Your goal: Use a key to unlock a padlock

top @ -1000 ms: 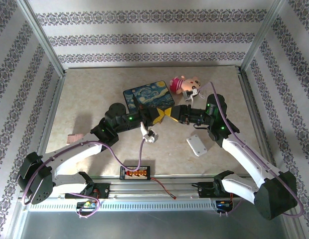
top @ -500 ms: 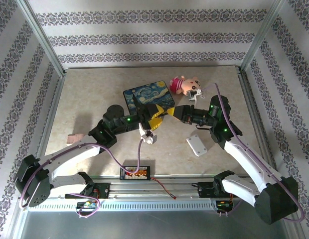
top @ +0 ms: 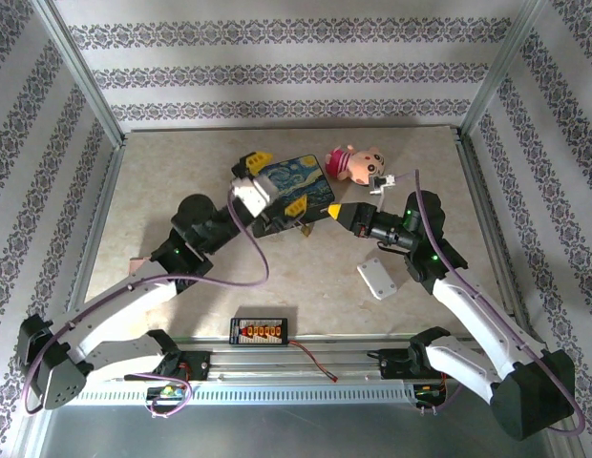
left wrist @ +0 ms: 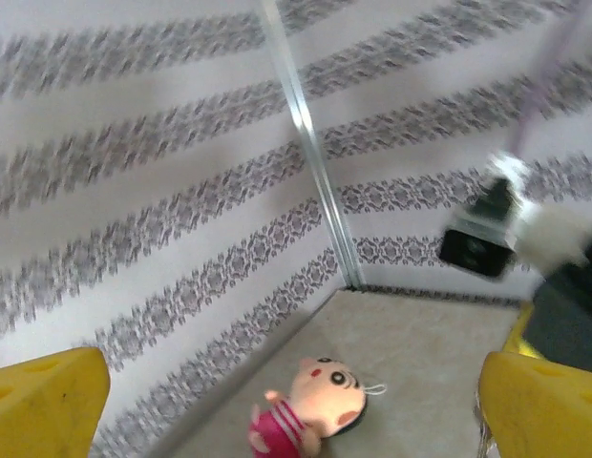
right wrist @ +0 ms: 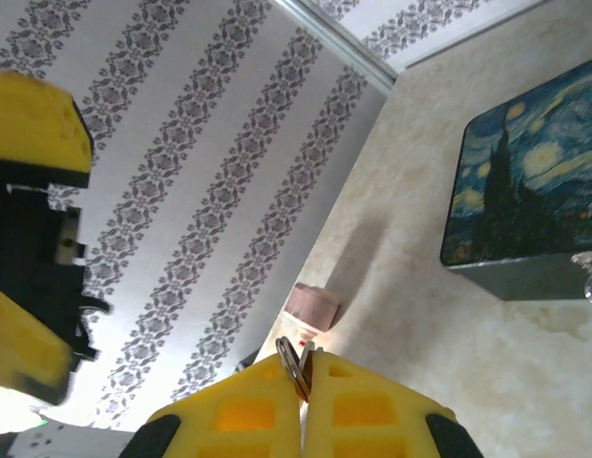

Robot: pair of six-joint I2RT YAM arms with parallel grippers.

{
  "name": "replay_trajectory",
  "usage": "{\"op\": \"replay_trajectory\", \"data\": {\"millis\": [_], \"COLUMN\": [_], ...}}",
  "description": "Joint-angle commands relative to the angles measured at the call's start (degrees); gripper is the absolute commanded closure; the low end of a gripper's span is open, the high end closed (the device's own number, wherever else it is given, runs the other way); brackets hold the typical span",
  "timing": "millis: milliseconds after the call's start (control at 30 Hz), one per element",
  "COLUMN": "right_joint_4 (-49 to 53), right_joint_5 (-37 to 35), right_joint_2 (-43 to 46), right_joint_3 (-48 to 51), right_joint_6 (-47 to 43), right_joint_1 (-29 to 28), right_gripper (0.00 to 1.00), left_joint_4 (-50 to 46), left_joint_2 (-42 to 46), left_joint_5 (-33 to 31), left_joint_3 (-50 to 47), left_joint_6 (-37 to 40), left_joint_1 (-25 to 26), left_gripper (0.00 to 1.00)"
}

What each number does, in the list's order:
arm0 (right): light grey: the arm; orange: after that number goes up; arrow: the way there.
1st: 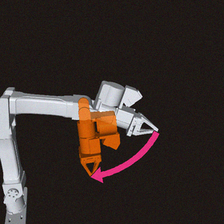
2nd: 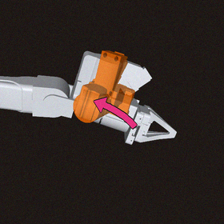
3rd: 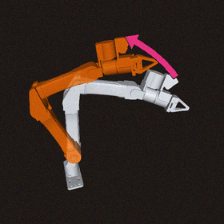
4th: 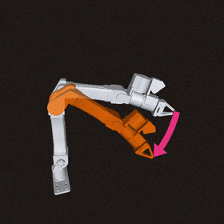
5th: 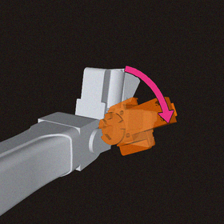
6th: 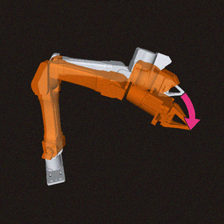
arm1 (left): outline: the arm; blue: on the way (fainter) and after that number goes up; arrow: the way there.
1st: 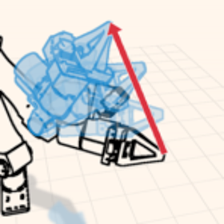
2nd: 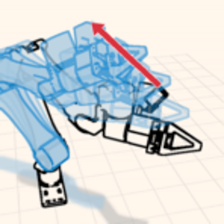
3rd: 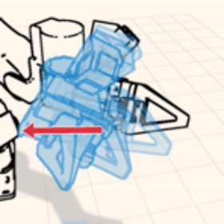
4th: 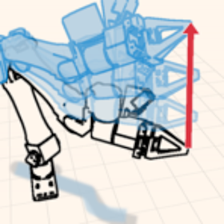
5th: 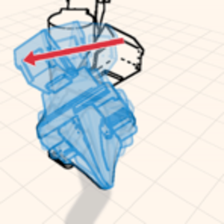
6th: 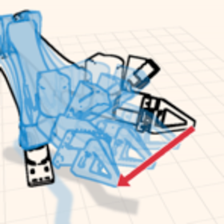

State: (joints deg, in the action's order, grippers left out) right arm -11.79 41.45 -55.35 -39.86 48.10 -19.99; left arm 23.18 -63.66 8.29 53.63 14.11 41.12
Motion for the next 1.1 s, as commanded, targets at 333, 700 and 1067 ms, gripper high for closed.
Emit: {"op": "replay_trajectory", "data": {"millis": [333,700,1067], "right_joint_4": [-11.6,-29.3,-48.0], "right_joint_5": [-1.8,6.0,6.8], "right_joint_2": [-2.3,-8.3,-15.6], "right_joint_3": [1.0,2.6,2.9], "right_joint_6": [-6.9,-5.8,4.7], "right_joint_1": [0.3,0.7,0.9], "right_gripper": [1.0,1.0,1.0], "left_joint_4": [-26.9,-13.4,3.4], "left_joint_2": [-7.9,-9.0,-8.3], "left_joint_5": [3.3,24.9,30.2], "left_joint_3": [11.3,5.1,-2.2], "left_joint_6": [-46.0,-53.0,-59.9], "left_joint_1": [-10.1,-12.3,-12.5], "left_gripper": [0.01,0.01,0.15]}}
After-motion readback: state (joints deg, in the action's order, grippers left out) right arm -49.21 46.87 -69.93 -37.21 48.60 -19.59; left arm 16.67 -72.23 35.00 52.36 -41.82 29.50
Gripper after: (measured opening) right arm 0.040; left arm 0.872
